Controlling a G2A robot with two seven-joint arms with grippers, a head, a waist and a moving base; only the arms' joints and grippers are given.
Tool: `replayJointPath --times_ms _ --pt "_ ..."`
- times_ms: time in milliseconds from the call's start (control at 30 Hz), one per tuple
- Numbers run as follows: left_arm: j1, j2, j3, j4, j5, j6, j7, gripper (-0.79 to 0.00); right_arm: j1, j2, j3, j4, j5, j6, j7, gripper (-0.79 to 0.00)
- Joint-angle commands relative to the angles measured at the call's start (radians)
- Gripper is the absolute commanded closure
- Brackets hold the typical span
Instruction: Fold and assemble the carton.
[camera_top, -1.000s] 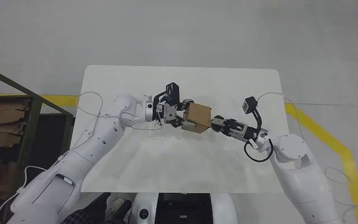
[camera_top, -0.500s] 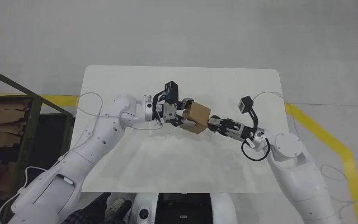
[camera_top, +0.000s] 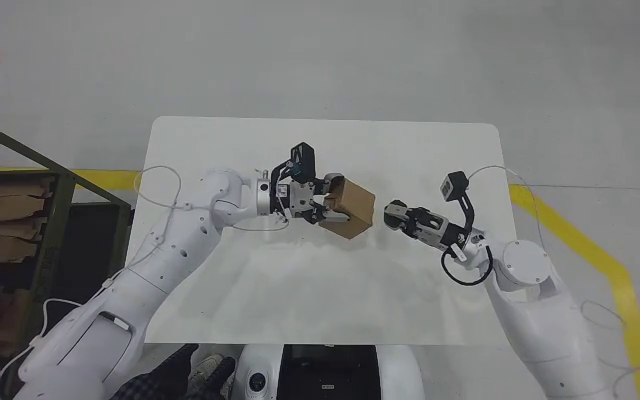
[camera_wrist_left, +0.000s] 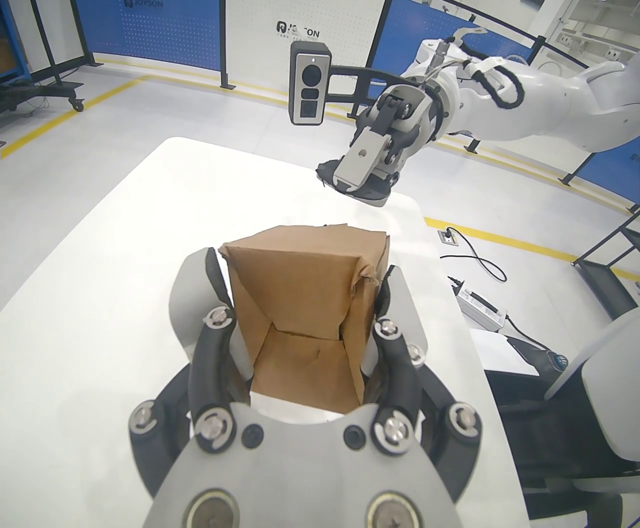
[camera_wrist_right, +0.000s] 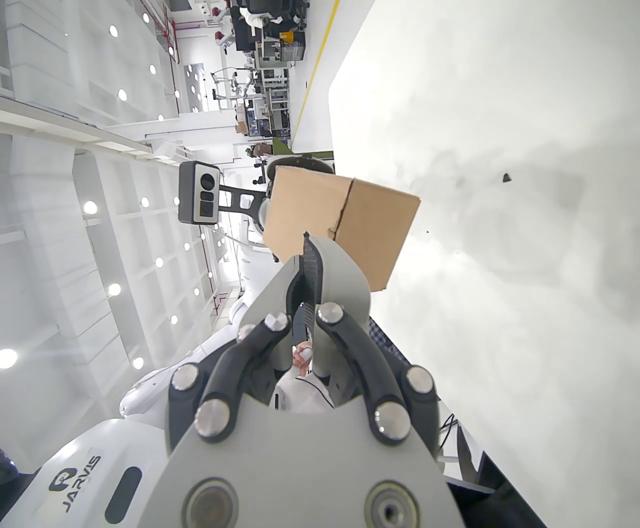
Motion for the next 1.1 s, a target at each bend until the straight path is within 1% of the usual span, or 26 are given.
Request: replayJointPath --times_ms 0,167,233,300,467,667,767,800,833,867,967,1067 --pt "0.001 0.000 0.001 -0.002 0.000 0.000 0.000 -0.529 0.008 -0.002 -0.009 0.018 -0.005 0.011 -0.010 0.000" --pt "0.001 -0.004 0.007 0.008 0.019 0.003 -0.011 -0.533 0.030 -0.006 -0.030 0.052 -0.007 0.018 -0.028 0.000" --pt "0.002 -0.007 0.017 0.019 0.049 0.019 -0.024 -0.536 0.032 -0.006 -0.028 0.059 -0.011 0.018 -0.039 0.000" --pt "0.001 -0.012 0.024 0.030 0.057 0.024 -0.018 -0.545 0.030 -0.006 -0.025 0.061 -0.013 0.015 -0.043 0.000" --pt "-0.010 -0.023 0.041 0.064 0.123 0.061 -0.010 -0.536 0.018 -0.004 -0.008 0.060 -0.009 0.010 -0.049 0.000" --pt "-0.010 -0.033 0.049 0.125 0.181 0.087 0.030 -0.539 0.007 -0.002 0.002 0.055 -0.004 0.005 -0.050 0.000" --pt "-0.005 -0.032 0.039 0.142 0.192 0.090 0.048 -0.576 0.004 -0.002 0.003 0.054 -0.005 0.004 -0.048 0.000" --pt "-0.003 -0.031 0.035 0.143 0.200 0.091 0.051 -0.646 0.004 -0.002 0.002 0.054 -0.004 0.003 -0.047 0.000" --pt "0.001 -0.030 0.031 0.143 0.203 0.088 0.056 -0.742 0.003 -0.002 0.002 0.054 -0.003 0.002 -0.047 0.000" --pt "0.007 -0.028 0.024 0.145 0.198 0.085 0.064 -0.785 0.002 -0.002 0.002 0.054 -0.003 0.000 -0.047 0.000" --pt "0.026 -0.020 -0.004 0.139 0.173 0.066 0.089 -0.785 0.001 -0.003 -0.001 0.055 -0.002 -0.002 -0.045 0.000" --pt "0.051 -0.008 -0.042 0.117 0.168 0.068 0.104 -0.785 0.001 -0.003 -0.003 0.056 -0.002 -0.003 -0.044 0.000"
